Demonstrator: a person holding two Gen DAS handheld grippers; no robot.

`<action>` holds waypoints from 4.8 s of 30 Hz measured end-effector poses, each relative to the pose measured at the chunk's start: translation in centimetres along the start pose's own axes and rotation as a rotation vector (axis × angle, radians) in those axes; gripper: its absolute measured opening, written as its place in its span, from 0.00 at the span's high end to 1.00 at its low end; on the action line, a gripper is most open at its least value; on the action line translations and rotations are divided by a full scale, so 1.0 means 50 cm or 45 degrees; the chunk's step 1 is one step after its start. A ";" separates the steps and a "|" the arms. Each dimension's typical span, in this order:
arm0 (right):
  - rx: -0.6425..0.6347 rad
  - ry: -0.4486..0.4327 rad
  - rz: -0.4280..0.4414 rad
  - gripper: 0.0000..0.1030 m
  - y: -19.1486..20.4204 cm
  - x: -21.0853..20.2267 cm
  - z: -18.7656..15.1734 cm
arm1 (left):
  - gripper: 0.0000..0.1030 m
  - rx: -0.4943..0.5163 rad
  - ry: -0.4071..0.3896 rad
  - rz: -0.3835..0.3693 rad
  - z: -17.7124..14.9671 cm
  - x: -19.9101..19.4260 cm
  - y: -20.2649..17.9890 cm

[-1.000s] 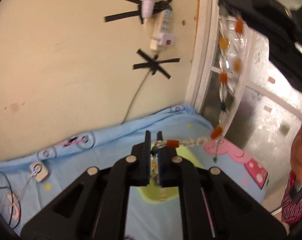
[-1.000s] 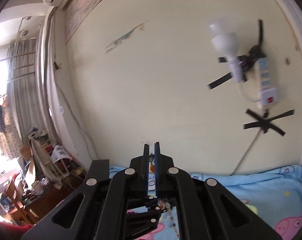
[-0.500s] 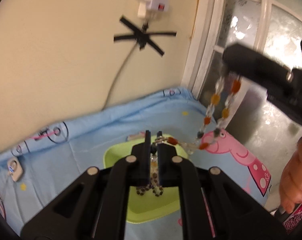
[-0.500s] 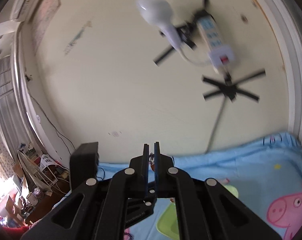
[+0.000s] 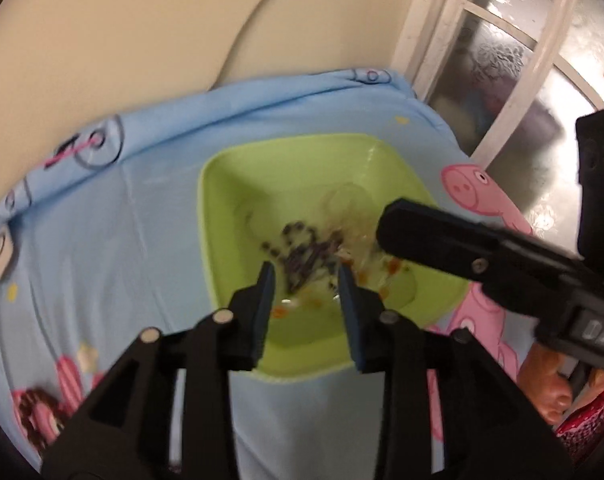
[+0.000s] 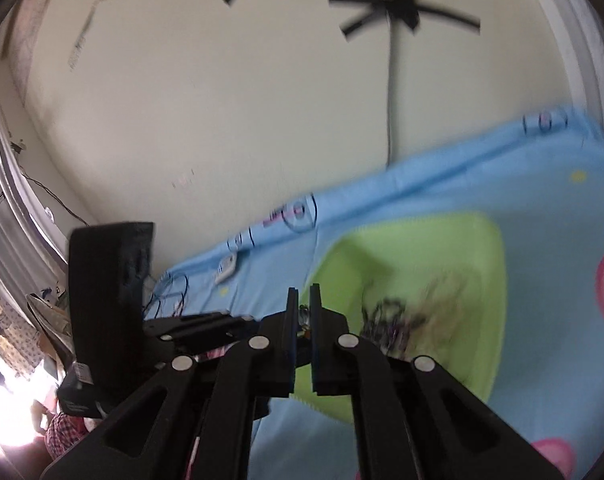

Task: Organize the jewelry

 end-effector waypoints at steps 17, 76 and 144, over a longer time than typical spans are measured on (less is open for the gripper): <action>-0.064 0.101 0.141 1.00 0.143 0.046 -0.093 | 0.70 -0.339 -0.316 0.355 -0.161 -0.372 0.336; 0.092 0.171 0.394 1.00 0.166 0.129 -0.190 | 0.92 -0.133 -0.092 0.180 -0.253 -0.258 0.249; -0.198 0.428 0.120 1.00 0.199 0.295 -0.230 | 0.75 -0.016 -0.089 0.181 -0.339 -0.211 0.152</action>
Point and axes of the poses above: each gripper's, at about its wrist camera, not at the fingertips, and x roughly the way its jaws point, y to its left, z to its top, the point moved 3 cm from there along x, roughly the way its jaws point, and after that the axes turned 8 degrees about -y, right-handed, at the moved point
